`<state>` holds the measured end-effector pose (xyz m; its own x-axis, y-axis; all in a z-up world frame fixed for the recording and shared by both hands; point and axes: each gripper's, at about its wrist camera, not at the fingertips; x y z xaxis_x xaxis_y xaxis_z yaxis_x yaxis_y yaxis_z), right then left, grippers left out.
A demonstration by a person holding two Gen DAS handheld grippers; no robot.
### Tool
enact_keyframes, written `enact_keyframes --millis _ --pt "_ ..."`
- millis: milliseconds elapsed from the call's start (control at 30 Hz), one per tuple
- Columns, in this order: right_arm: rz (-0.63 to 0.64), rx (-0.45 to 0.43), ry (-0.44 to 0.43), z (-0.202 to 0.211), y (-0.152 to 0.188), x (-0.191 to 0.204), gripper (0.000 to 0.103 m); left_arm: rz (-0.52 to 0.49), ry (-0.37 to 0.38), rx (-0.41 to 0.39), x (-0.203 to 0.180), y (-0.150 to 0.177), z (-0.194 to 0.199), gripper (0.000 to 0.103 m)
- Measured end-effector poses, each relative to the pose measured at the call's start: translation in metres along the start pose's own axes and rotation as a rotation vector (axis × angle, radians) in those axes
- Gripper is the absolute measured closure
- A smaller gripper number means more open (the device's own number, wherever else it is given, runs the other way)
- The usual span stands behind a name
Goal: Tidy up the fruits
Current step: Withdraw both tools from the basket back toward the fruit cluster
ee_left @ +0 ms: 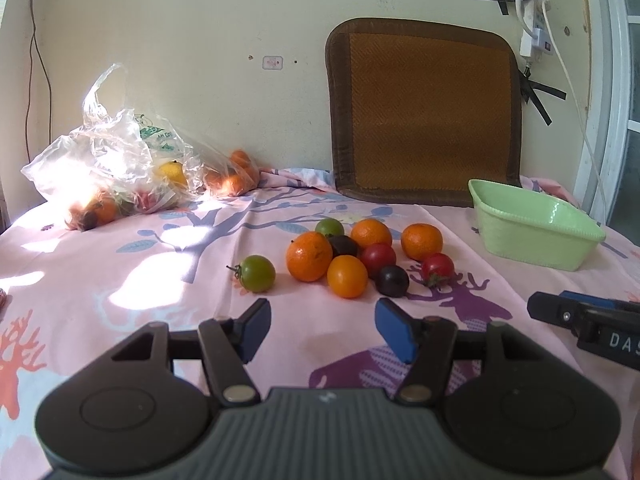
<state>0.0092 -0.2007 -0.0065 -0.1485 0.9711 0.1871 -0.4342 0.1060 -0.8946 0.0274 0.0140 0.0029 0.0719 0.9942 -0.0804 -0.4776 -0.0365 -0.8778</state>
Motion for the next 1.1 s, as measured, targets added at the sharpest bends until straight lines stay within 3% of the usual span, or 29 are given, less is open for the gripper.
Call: enact_keyframes --millis 1100 --pt "-0.015 -0.01 -0.01 0.0021 0.0006 -0.0017 0.063 -0.009 0.01 -0.015 -0.0009 0.0003 0.0032 0.044"
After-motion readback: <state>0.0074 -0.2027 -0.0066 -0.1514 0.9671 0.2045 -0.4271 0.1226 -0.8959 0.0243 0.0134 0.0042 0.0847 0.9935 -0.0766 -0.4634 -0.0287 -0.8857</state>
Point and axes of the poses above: each gripper's, at about its wrist camera, not at the fingertips, and z roughly against the way its jaws point, x to its left, y to its underside, and after that the axes turned 2 degrees about z, right-handed
